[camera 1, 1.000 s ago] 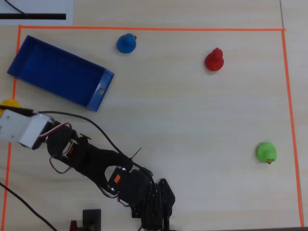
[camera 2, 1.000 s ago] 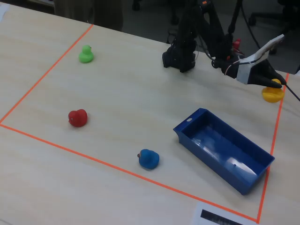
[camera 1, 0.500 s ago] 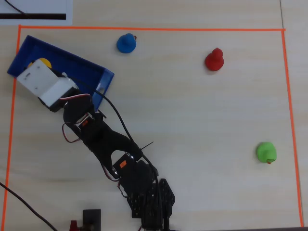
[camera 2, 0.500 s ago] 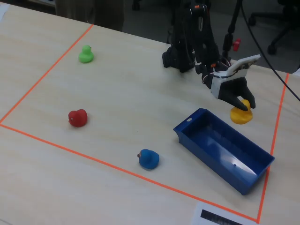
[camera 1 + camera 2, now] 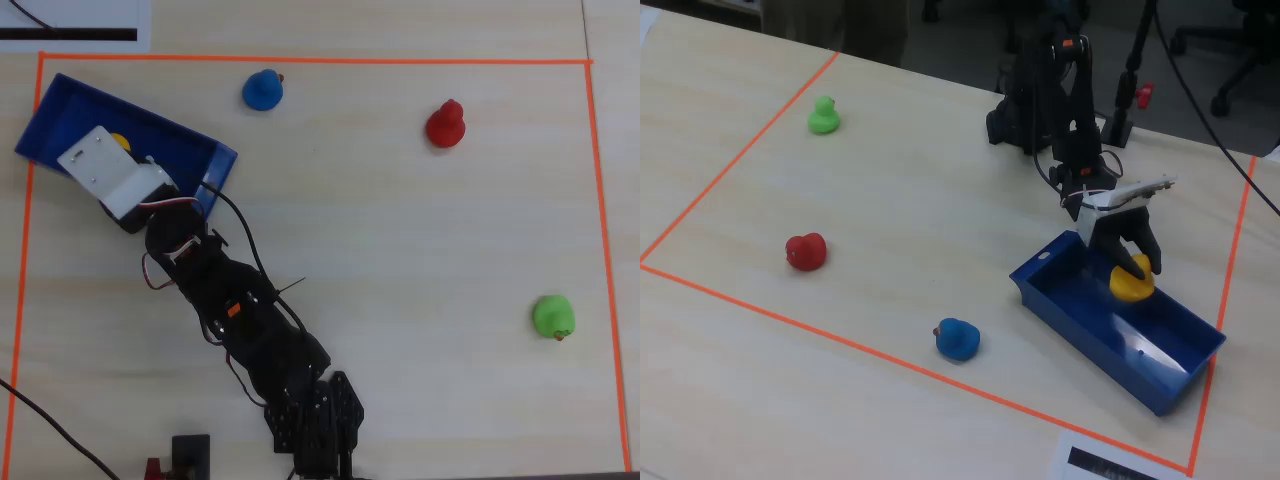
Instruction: Grasp yellow duck and put it into box.
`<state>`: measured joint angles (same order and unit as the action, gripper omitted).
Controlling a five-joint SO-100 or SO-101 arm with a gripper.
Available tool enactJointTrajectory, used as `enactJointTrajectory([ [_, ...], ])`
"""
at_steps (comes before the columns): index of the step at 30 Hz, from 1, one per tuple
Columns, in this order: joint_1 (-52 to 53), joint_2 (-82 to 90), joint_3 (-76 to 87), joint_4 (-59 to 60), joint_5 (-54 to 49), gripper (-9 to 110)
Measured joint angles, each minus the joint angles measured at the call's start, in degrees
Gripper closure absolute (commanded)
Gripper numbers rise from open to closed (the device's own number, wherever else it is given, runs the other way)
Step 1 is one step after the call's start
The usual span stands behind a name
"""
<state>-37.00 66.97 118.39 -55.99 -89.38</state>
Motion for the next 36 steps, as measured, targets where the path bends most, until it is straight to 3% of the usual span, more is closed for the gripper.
enactJointTrajectory([
  [6,1.93,-1.41,-4.39,2.11,-0.88,99],
  [18,2.90,-2.02,-4.57,2.20,-2.64,77],
  [23,2.90,-2.02,-4.57,2.20,-2.72,80],
  [30,2.90,2.11,-4.57,5.27,-1.76,100],
  [36,6.24,13.89,-4.57,14.41,-0.09,101],
])
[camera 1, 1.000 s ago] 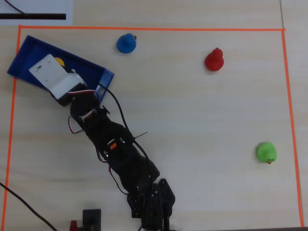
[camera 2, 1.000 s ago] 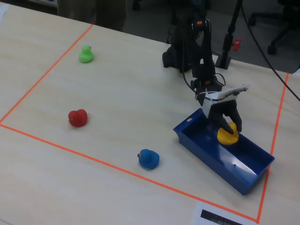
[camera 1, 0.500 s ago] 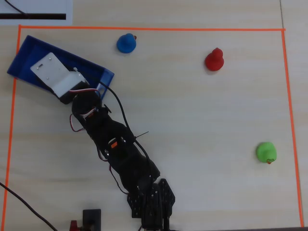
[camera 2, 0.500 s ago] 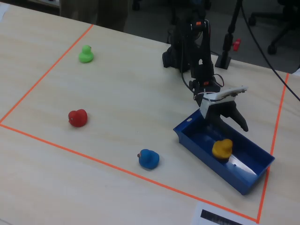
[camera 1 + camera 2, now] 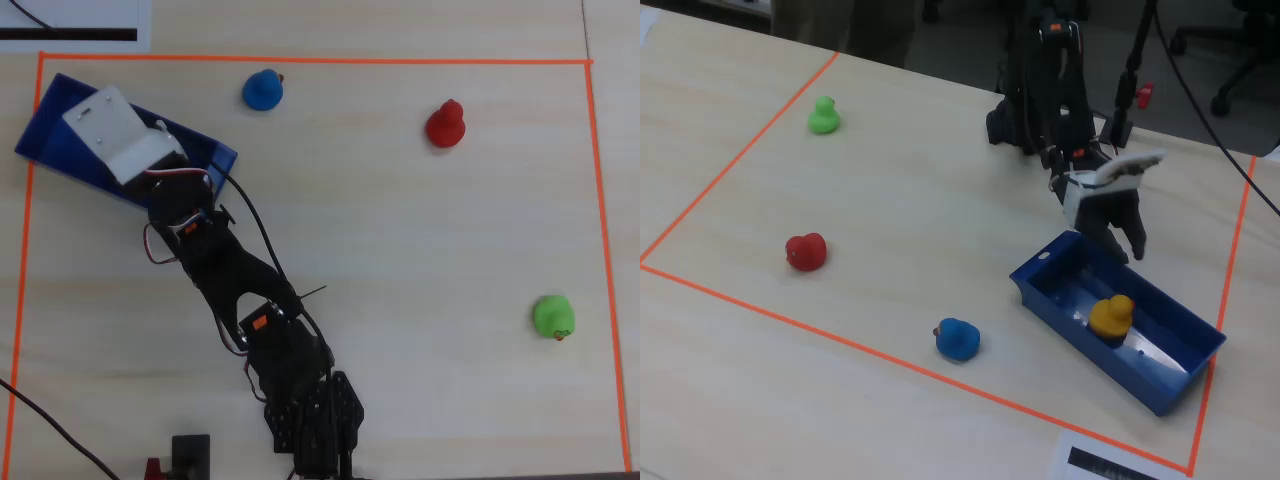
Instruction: Grasp yellow duck and put it into box.
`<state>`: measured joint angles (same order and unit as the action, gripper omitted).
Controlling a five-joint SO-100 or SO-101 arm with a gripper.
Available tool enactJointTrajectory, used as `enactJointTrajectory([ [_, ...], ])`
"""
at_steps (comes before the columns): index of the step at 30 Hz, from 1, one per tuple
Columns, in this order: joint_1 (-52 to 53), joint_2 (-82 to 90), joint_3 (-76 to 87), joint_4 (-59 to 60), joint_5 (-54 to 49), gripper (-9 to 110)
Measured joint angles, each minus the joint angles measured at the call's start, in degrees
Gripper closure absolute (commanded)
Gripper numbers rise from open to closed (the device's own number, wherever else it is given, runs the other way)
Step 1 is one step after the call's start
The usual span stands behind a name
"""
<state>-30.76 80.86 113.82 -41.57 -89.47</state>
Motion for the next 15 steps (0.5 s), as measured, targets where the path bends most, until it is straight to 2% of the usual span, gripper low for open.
enactJointTrajectory([
  [8,6.59,21.27,6.50,13.71,4.48,101],
  [15,10.20,45.53,16.00,31.55,10.99,101],
])
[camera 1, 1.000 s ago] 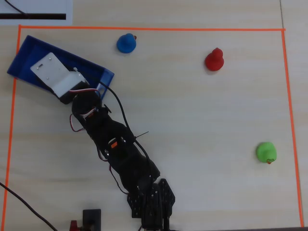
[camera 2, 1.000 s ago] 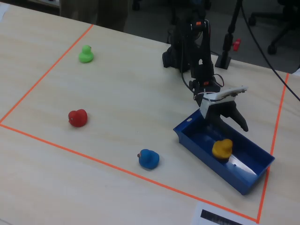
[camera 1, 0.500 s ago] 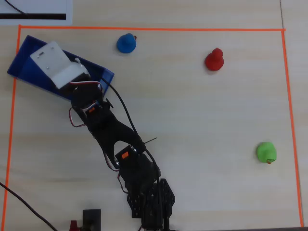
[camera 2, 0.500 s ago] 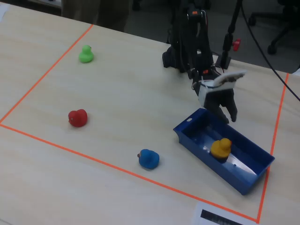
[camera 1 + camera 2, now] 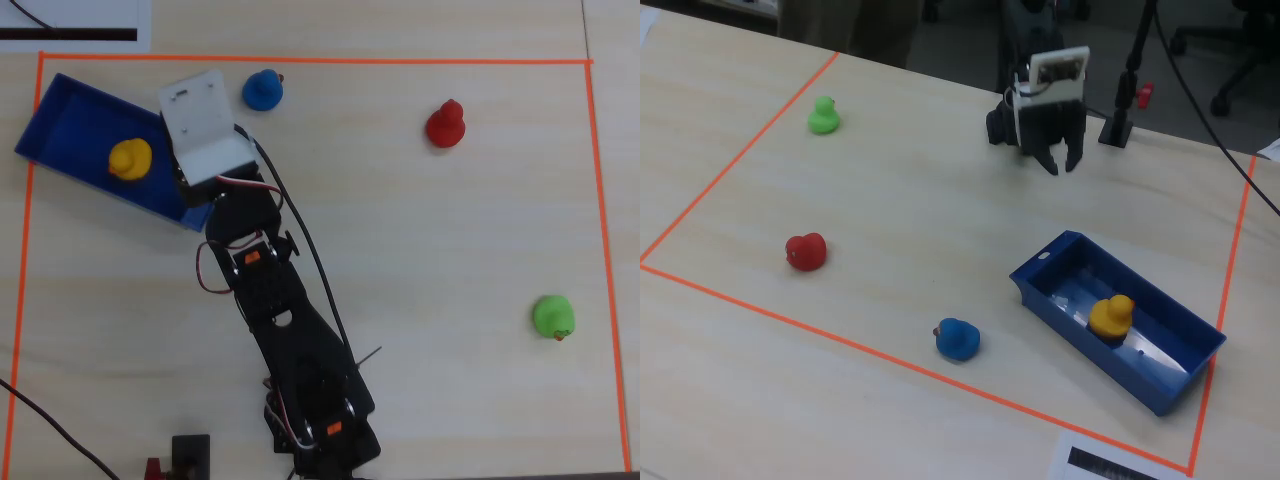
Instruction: Grasp yellow duck and put it into box.
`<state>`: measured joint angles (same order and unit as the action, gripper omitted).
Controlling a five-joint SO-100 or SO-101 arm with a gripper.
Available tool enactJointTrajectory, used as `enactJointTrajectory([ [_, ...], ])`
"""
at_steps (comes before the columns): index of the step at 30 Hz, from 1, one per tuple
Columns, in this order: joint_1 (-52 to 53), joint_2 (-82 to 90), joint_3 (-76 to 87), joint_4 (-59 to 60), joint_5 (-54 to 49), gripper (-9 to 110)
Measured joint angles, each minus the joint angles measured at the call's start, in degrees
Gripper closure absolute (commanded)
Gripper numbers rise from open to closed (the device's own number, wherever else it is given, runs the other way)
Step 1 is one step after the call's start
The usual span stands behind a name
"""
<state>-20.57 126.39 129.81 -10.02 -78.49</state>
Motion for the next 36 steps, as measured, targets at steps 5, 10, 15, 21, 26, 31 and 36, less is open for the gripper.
enactJointTrajectory([
  [5,5.54,15.82,0.09,20.13,10.55,101],
  [10,10.72,29.62,4.39,43.15,19.51,101],
  [15,14.41,43.86,17.31,59.06,20.04,101],
  [21,15.91,53.00,26.72,73.92,21.36,101],
  [26,18.11,58.45,36.47,81.65,21.27,101],
  [31,19.16,63.19,44.03,84.11,18.54,101],
  [36,19.34,63.37,48.25,83.50,13.80,101],
])
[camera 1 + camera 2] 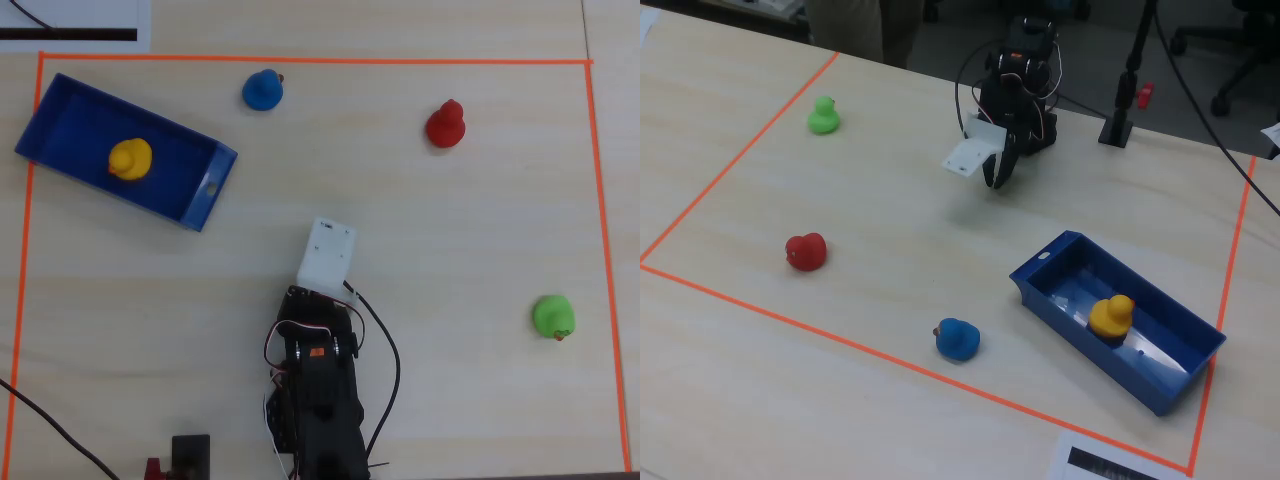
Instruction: Grasp yellow duck and put it into box.
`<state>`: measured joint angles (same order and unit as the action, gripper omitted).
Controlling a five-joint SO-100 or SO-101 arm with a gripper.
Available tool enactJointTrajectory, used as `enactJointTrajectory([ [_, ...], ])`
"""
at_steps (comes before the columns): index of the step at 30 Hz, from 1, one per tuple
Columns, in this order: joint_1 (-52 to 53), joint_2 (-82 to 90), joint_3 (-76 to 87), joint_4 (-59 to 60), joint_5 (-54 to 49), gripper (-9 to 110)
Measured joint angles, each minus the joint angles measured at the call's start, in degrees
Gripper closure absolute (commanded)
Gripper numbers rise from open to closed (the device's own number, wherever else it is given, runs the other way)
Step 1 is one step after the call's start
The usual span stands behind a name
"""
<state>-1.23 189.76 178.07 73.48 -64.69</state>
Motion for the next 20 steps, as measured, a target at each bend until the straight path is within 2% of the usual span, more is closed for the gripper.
enactJointTrajectory([
  [4,0.18,0.00,0.00,0.00,-0.53,91],
  [20,2.46,0.00,0.00,0.00,-0.70,91],
])
